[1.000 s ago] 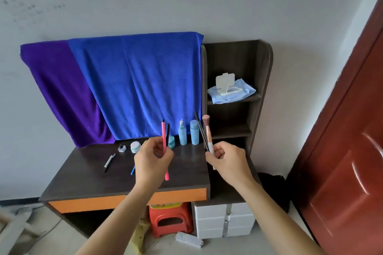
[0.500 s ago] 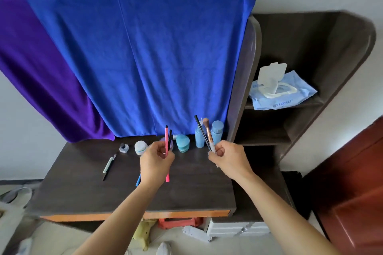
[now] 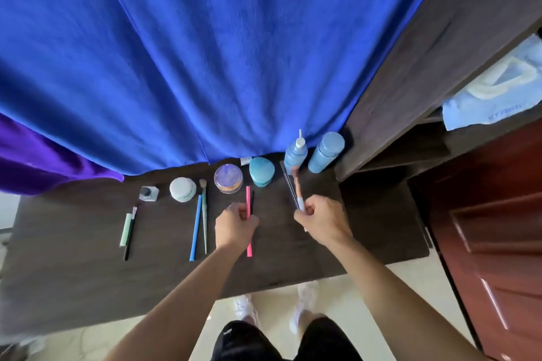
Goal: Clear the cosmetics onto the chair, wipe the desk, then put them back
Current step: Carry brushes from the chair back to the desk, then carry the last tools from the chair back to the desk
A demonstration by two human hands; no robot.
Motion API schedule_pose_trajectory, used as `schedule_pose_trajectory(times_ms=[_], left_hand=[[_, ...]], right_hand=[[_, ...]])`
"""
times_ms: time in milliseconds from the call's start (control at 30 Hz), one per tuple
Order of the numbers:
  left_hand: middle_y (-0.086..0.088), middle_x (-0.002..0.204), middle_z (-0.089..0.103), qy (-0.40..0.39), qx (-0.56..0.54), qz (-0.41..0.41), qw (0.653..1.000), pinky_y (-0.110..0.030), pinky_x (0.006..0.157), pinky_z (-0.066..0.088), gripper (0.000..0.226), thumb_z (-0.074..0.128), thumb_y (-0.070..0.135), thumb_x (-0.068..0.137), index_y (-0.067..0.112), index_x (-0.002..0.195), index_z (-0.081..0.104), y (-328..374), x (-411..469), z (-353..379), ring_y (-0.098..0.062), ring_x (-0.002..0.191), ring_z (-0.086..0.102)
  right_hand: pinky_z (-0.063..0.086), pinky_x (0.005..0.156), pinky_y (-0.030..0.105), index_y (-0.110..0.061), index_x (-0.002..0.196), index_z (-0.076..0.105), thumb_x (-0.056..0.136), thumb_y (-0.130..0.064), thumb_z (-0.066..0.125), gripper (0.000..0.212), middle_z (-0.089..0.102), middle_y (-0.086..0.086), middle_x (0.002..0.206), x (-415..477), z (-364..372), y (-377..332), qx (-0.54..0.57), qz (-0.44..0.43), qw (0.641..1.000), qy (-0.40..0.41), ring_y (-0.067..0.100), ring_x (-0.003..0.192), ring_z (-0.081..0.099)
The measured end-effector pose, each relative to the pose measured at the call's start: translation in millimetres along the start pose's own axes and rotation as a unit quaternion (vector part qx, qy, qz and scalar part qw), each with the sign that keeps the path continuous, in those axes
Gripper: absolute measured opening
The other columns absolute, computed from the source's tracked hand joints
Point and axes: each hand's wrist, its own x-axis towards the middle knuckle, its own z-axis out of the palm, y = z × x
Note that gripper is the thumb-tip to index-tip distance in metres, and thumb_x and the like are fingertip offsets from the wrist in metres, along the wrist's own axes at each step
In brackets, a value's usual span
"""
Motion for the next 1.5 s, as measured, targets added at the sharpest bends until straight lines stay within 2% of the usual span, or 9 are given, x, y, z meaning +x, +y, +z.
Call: schedule_pose_trajectory(times_ms=[200,333,467,700,867,1033,1167,1333,1500], left_hand=[[0.012,0.071,0.059,0.034,0.005,-0.046,0.998,-0.025,0.061,0.034,0.011,0.066,0.018,0.077,0.026,0.079,0.059,-4.4,30.3,23.6,-0.015,0.073,0.055],[0.005,0.087,0.068,0.049,0.014,-0.054,0.997,-0.028,0.072,0.044,0.015,0.066,0.021,0.081,0.022,0.095,0.067,-6.9,34.0,29.5,-0.018,0.085,0.063],[-0.002,0.107,0.06,0.078,0.037,-0.047,0.995,-0.031,0.079,0.045,0.032,0.065,0.032,0.086,0.018,0.114,0.065,2.8,18.8,14.8,-0.024,0.097,0.06],[-0.013,0.155,0.035,0.245,0.147,0.155,0.946,-0.054,0.109,0.03,0.062,0.056,0.049,0.093,0.017,0.145,0.047,42.8,-22.5,-43.5,-0.035,0.141,0.033],[-0.017,0.161,0.023,0.255,0.193,0.284,0.904,-0.059,0.114,0.023,0.066,0.047,0.051,0.093,0.019,0.15,0.042,67.3,-35.2,-66.1,-0.037,0.147,0.024],[-0.016,0.162,0.021,0.162,0.205,0.399,0.879,-0.063,0.114,0.022,0.067,0.041,0.057,0.094,0.02,0.15,0.042,79.8,-35.8,-42.4,-0.037,0.148,0.023],[-0.019,0.161,0.023,0.059,0.21,0.505,0.835,-0.066,0.111,0.026,0.064,0.043,0.053,0.094,0.017,0.147,0.047,92.4,-57.5,0.0,-0.041,0.145,0.026],[-0.021,0.16,0.025,-0.061,0.193,0.619,0.759,-0.065,0.113,0.024,0.064,0.039,0.053,0.097,0.016,0.148,0.045,126.4,-133.8,65.4,-0.041,0.146,0.025],[-0.023,0.157,0.03,-0.128,0.15,0.745,0.638,-0.064,0.113,0.025,0.062,0.047,0.049,0.096,0.014,0.148,0.045,159.0,-256.9,133.2,-0.041,0.145,0.027]], right_hand=[[0.043,0.062,0.027,-0.013,0.086,0.071,0.083,-0.031,0.072,0.018,0.071,0.002,0.082,38.2,37.6,5.9,-0.017,-0.014,1.0,-0.016,0.023,0.077,0.065],[0.044,0.068,0.027,-0.014,0.096,0.072,0.087,-0.038,0.071,0.025,0.073,0.001,0.09,49.1,43.4,13.9,-0.011,-0.035,0.999,-0.032,0.022,0.087,0.066],[0.046,0.082,0.031,-0.016,0.121,0.067,0.091,-0.048,0.065,0.044,0.069,0.003,0.109,44.5,21.1,16.7,-0.031,-0.069,0.996,-0.039,0.023,0.104,0.063],[0.053,0.077,0.041,-0.017,0.126,0.061,0.095,-0.046,0.055,0.042,0.064,0.008,0.113,26.1,-49.6,-3.2,-0.083,-0.228,0.962,0.122,0.032,0.101,0.064],[0.054,0.083,0.045,-0.012,0.13,0.061,0.098,-0.043,0.053,0.046,0.06,0.01,0.124,2.3,-75.5,-4.5,-0.106,-0.254,0.939,0.207,0.032,0.107,0.062],[0.04,0.11,0.045,-0.015,0.146,0.048,0.101,-0.045,0.05,0.055,0.039,0.016,0.155,-51.6,-80.7,31.5,-0.126,-0.191,0.93,0.288,0.033,0.14,0.042],[0.025,0.119,0.045,-0.018,0.156,0.032,0.102,-0.05,0.044,0.064,0.02,0.015,0.165,-122.4,-72.0,85.3,-0.172,-0.057,0.917,0.357,0.033,0.152,0.019],[0.019,0.123,0.049,-0.017,0.158,0.029,0.102,-0.052,0.041,0.067,0.017,0.015,0.166,-245.5,-71.4,147.5,-0.16,0.13,0.87,0.448,0.034,0.154,0.013],[0.021,0.122,0.052,-0.017,0.159,0.023,0.102,-0.05,0.045,0.07,0.011,0.011,0.168,-386.5,-69.6,205.7,-0.124,0.27,0.796,0.527,0.032,0.155,0.007]])
